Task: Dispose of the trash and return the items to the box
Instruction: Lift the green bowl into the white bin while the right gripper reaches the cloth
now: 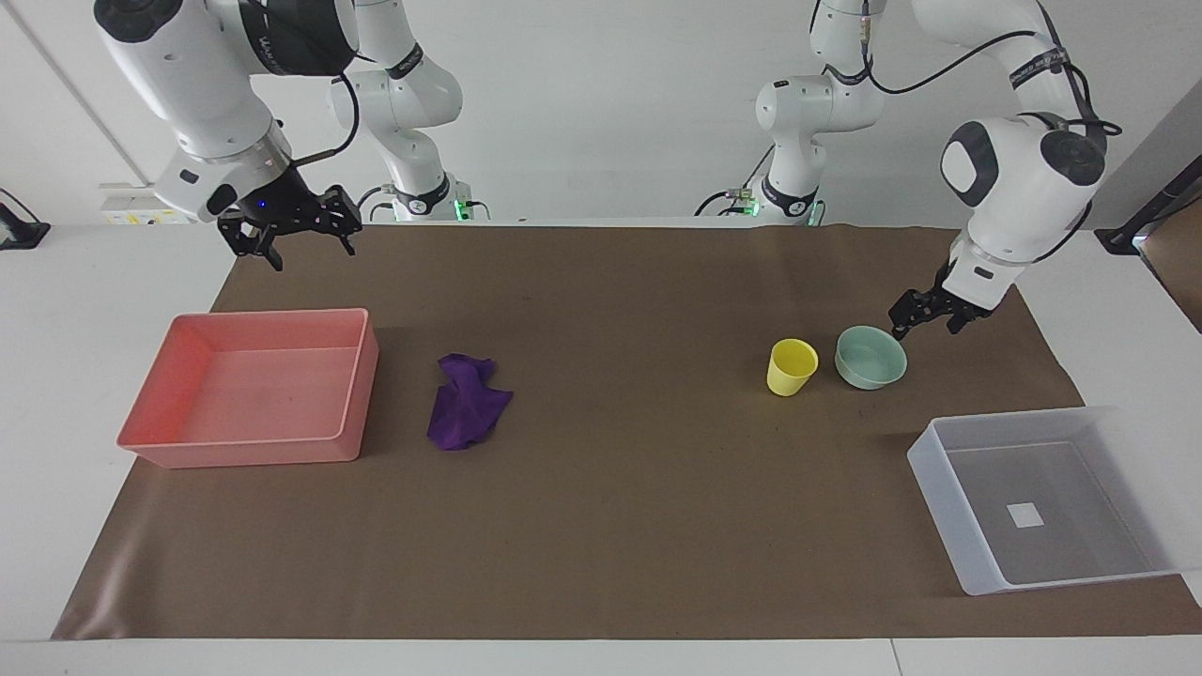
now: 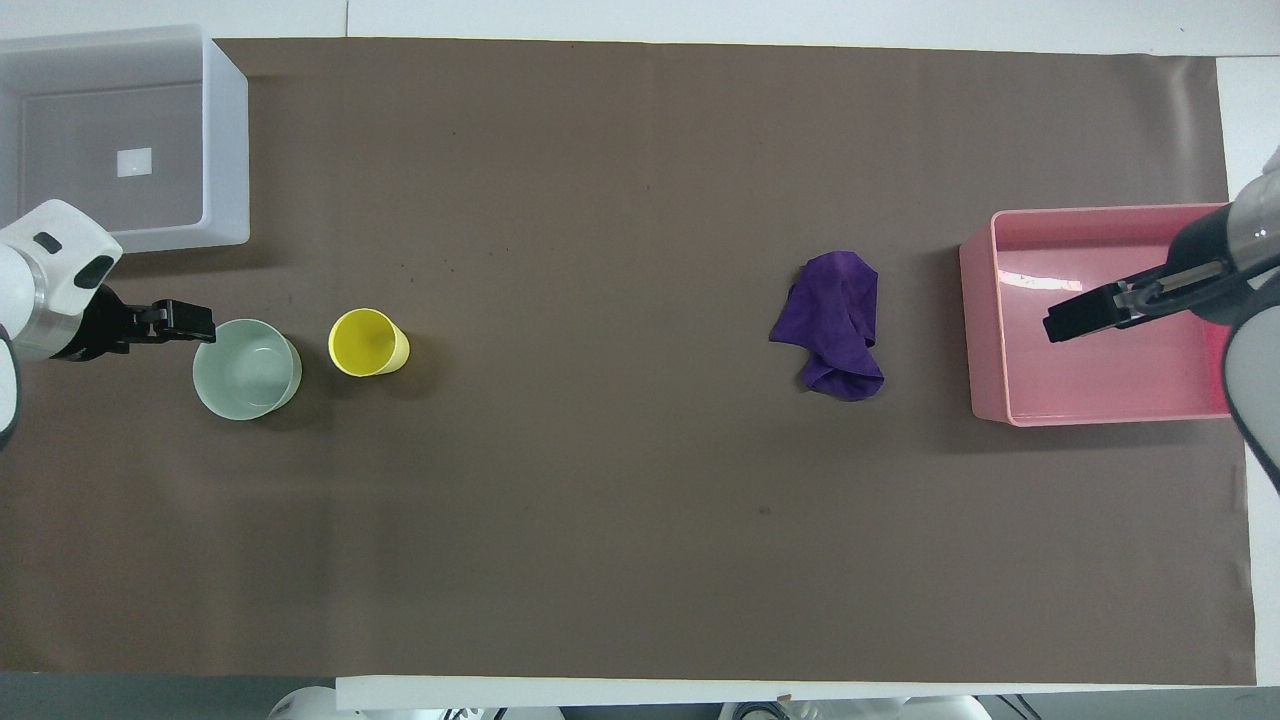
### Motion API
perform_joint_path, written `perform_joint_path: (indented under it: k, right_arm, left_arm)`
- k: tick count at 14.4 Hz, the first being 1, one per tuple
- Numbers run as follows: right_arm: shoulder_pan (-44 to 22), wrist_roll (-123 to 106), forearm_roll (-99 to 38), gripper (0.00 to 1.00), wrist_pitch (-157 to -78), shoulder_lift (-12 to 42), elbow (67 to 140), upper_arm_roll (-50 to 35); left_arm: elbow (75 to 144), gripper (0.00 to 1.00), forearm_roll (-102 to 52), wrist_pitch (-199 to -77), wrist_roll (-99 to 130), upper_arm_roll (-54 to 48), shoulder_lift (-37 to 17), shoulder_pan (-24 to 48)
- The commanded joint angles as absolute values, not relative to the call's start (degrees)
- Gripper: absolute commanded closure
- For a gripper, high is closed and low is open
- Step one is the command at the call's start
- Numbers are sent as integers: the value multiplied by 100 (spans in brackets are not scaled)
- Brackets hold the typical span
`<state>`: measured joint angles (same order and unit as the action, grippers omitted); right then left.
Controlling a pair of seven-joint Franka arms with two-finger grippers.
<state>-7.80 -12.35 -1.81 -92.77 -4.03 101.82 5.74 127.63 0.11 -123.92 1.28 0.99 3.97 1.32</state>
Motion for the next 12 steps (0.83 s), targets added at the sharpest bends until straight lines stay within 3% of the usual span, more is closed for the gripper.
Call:
perform_joint_path:
  k: [1, 3, 4, 5, 7, 8, 9, 12]
  right_arm:
    - [-1080, -950, -272, 1, -9982, -150, 10537, 536]
    - [-1378, -722, -281, 1, -10456, 113, 10739, 536]
    - [-1563, -625, -281, 1, -10859, 219, 10940, 536]
    - [-1678, -520, -281, 1, -11298, 350, 11142, 536]
    - [-1749, -431, -281, 1, -11802, 588, 11320, 519]
    - [-1819, -405, -281, 1, -11952, 658, 11425, 519]
    - [-1828, -404, -281, 1, -12188, 720, 11608, 519]
    - [-1933, -413, -281, 7, -12980, 1053, 11979, 510]
  left_arm:
    - [13437, 0, 114, -13374, 176, 62, 309, -17]
    - [13518, 3, 114, -13771, 245, 62, 89, -62]
    - [13526, 12, 114, -13877, 281, 62, -8, -62]
    - [13544, 26, 114, -13948, 316, 62, -70, -62]
    - [13553, 82, 114, -13992, 290, 62, -176, -62]
    - [13544, 94, 114, -13992, 290, 62, -193, -44]
    - [13527, 100, 114, -13949, 316, 62, -193, -9]
    - [13264, 100, 114, -13337, 395, 62, -54, 9]
